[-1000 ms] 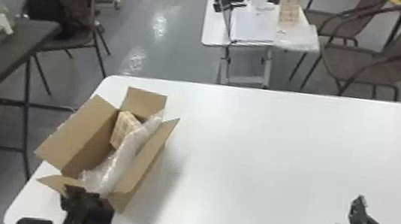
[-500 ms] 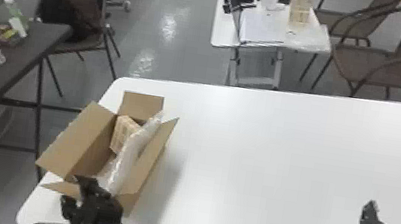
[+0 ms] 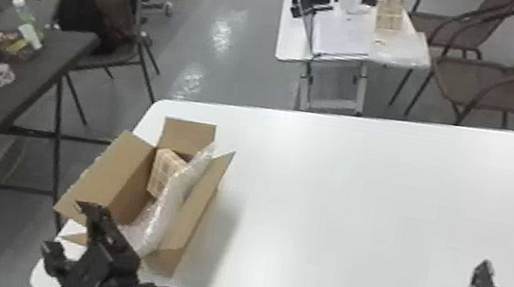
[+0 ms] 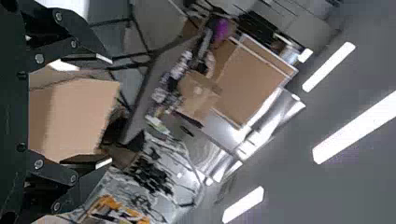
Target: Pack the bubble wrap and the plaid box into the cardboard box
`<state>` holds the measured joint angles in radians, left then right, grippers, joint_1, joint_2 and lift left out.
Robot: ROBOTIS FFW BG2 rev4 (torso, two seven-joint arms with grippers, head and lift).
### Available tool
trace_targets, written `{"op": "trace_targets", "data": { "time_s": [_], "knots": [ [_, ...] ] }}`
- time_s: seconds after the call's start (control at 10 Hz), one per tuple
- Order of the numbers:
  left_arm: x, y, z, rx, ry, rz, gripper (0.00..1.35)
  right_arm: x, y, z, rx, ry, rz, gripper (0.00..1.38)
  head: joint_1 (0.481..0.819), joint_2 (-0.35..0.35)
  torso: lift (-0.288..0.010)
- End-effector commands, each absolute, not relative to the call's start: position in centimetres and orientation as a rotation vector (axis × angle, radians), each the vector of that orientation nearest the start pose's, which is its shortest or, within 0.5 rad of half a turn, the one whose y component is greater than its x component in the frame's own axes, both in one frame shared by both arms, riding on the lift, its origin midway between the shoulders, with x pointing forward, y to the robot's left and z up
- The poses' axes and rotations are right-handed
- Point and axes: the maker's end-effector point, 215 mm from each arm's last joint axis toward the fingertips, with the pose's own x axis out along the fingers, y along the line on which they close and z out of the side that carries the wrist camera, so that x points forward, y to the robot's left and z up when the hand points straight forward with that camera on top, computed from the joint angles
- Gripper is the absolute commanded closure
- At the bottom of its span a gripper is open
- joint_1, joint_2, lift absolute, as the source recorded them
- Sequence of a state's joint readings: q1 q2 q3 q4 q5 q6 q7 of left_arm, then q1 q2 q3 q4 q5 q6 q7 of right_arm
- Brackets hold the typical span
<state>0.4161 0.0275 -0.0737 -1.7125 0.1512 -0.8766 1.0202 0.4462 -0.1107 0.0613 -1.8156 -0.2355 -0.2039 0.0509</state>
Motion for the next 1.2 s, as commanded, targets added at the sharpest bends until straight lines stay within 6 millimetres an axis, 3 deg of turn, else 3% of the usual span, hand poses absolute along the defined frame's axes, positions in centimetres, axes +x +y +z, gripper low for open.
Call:
{"op": "trace_targets", "data": {
  "time_s": [0.0,0.3,0.4,0.5,0.7,0.9,1.1],
  "knots": [
    [31.7,40.9,-26.5,-0.285,-0.568,0.915,0.54,44.6,-21.3,-37.9,0.156,0.008,0.103,0.12,0.695,0.280,-0.098],
    [32.2,38.6,-14.6,0.133,-0.739,0.675,0.55,44.5,-21.3,-37.8,0.154,0.007,0.100,0.12,0.695,0.266,-0.098],
    [33.5,36.6,-12.5,0.210,-0.754,0.527,0.57,44.5,-21.3,-37.8,0.154,0.007,0.100,0.12,0.695,0.245,-0.098],
    [35.2,34.2,-13.3,0.221,-0.690,0.400,0.57,44.5,-21.3,-37.7,0.152,0.006,0.101,0.12,0.695,0.215,-0.098],
    [36.8,31.3,-17.8,0.162,-0.535,0.225,0.56,44.5,-21.3,-37.7,0.140,0.012,0.104,0.12,0.695,0.158,-0.098],
    [37.8,30.2,-23.1,0.037,-0.368,0.213,0.57,43.8,-21.6,-37.8,0.112,0.033,0.093,0.12,0.695,0.131,-0.098],
    [38.5,28.7,-27.5,-0.061,-0.216,0.197,0.48,42.2,-22.3,-38.3,0.069,0.081,0.084,0.12,0.695,0.118,-0.098]
  ]
}}
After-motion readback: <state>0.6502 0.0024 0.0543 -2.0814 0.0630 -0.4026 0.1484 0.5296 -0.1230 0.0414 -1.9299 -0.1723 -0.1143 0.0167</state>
